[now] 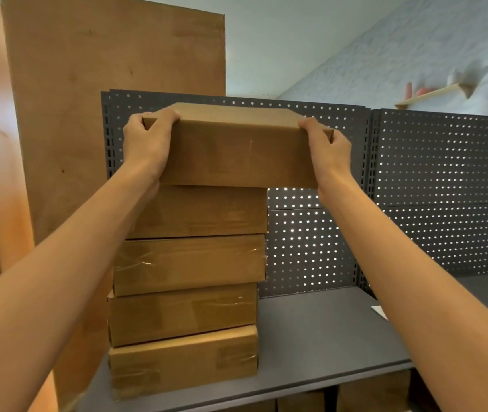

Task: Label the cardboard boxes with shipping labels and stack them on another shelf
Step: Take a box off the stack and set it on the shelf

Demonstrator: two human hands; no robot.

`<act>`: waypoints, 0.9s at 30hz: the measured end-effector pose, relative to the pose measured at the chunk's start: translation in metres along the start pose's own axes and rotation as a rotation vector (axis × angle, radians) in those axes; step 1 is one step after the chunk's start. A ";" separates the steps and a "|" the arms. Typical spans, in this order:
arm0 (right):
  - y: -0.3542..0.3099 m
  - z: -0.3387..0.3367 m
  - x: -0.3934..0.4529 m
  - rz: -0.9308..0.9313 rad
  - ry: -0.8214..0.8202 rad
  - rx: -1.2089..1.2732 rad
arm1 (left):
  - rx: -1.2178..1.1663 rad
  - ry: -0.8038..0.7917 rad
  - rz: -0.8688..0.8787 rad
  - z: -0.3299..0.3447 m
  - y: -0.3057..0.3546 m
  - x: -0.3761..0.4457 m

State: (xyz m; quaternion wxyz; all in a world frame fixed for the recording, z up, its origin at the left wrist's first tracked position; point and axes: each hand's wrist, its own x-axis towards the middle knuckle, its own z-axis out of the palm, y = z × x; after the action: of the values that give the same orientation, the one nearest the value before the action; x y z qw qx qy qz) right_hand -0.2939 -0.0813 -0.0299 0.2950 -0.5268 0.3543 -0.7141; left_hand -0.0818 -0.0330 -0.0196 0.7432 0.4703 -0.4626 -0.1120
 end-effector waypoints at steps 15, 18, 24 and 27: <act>0.024 -0.154 0.078 -0.053 -0.022 0.017 | 0.000 0.057 0.069 0.155 0.011 -0.078; 0.037 -0.187 0.093 -0.049 -0.048 -0.010 | 0.008 0.089 0.048 0.188 0.005 -0.094; 0.074 -0.233 0.110 0.010 -0.098 -0.012 | 0.039 0.089 -0.009 0.230 -0.018 -0.128; 0.092 -0.243 0.107 0.074 -0.127 -0.014 | 0.056 0.094 -0.042 0.238 -0.031 -0.141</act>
State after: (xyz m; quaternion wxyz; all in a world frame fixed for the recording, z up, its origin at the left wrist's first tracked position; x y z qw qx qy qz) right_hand -0.5521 -0.1723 -0.0940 0.3396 -0.5596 0.3591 -0.6653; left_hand -0.3389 -0.1064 -0.0957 0.7481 0.5055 -0.4199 -0.0923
